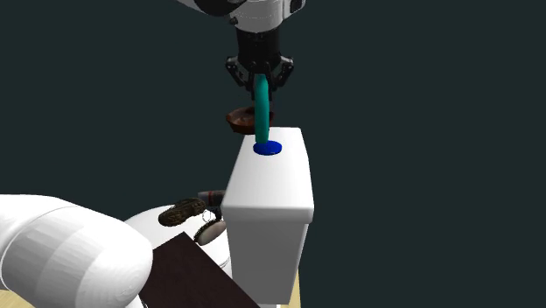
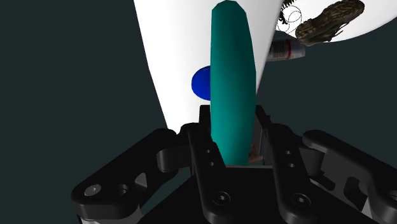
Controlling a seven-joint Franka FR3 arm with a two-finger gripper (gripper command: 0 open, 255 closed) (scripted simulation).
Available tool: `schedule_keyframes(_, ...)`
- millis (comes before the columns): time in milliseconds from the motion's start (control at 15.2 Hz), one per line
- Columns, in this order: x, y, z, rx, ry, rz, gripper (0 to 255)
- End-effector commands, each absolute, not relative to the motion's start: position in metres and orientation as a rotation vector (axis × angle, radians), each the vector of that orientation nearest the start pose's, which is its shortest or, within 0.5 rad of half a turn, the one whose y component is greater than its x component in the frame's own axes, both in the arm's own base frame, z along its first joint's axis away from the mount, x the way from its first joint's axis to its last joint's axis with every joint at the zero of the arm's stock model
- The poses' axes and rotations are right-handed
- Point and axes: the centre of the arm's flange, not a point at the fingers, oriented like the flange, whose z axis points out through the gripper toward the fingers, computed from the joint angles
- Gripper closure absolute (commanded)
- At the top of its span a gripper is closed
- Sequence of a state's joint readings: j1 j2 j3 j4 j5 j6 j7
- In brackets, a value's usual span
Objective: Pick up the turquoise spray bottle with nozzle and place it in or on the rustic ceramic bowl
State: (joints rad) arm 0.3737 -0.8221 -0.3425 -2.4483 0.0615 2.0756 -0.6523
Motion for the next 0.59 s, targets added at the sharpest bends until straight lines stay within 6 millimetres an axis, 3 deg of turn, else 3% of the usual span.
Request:
schedule_keyframes(0,0.352,-0.015,0.605,-2.688,-1.006,-0.703,255)
schedule_keyframes(396,0.352,-0.015,0.633,-2.688,-1.006,-0.703,255)
schedule_keyframes(528,0.369,0.006,0.632,-2.688,-1.006,-0.703,255)
